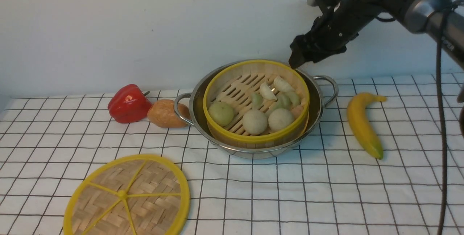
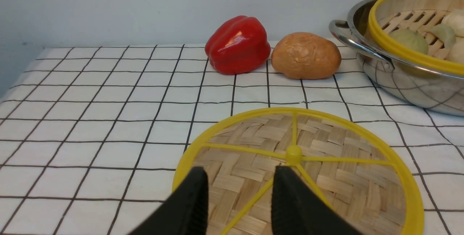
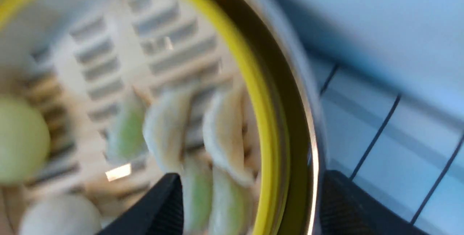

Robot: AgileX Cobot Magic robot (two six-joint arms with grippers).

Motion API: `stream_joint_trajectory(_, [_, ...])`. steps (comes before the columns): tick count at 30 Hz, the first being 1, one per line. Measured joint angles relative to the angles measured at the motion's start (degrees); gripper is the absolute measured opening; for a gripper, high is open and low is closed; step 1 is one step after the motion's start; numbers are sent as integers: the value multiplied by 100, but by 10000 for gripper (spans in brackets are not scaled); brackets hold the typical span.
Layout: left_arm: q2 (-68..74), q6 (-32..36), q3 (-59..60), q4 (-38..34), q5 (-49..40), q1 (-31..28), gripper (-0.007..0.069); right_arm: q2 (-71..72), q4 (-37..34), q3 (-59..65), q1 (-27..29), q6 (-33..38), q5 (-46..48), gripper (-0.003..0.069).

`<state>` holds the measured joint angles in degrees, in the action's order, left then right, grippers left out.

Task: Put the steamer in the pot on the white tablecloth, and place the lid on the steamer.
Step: 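Grasp the bamboo steamer lid lying on the table by its centre knob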

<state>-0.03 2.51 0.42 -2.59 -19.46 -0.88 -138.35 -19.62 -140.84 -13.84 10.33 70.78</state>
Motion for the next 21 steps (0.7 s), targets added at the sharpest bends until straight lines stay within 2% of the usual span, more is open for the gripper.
stream_joint_trajectory(4, [0,0,0,0,0,0,243,125,93,-1008,0,-391,-17,408])
stream_joint_trajectory(7, [0,0,0,5,0,0,243,272,225,-1511,0,-850,-28,316])
stream_joint_trajectory(8, [0,0,0,5,0,0,243,281,225,-1546,0,-850,-28,316])
stream_joint_trajectory(10, [0,0,0,0,0,0,243,380,277,-1982,0,-1207,-34,190])
stream_joint_trajectory(11, [0,0,0,0,0,0,243,388,284,-2010,0,-1246,-34,168])
stream_joint_trajectory(13, [0,0,0,0,0,0,243,459,297,-2247,0,-1342,-34,72])
stream_joint_trajectory(14, [0,0,0,0,0,0,243,564,304,-2446,0,-1399,-28,2])
stream_joint_trajectory(21, [0,0,0,0,0,0,243,1331,240,-2771,0,-1328,-27,-13])
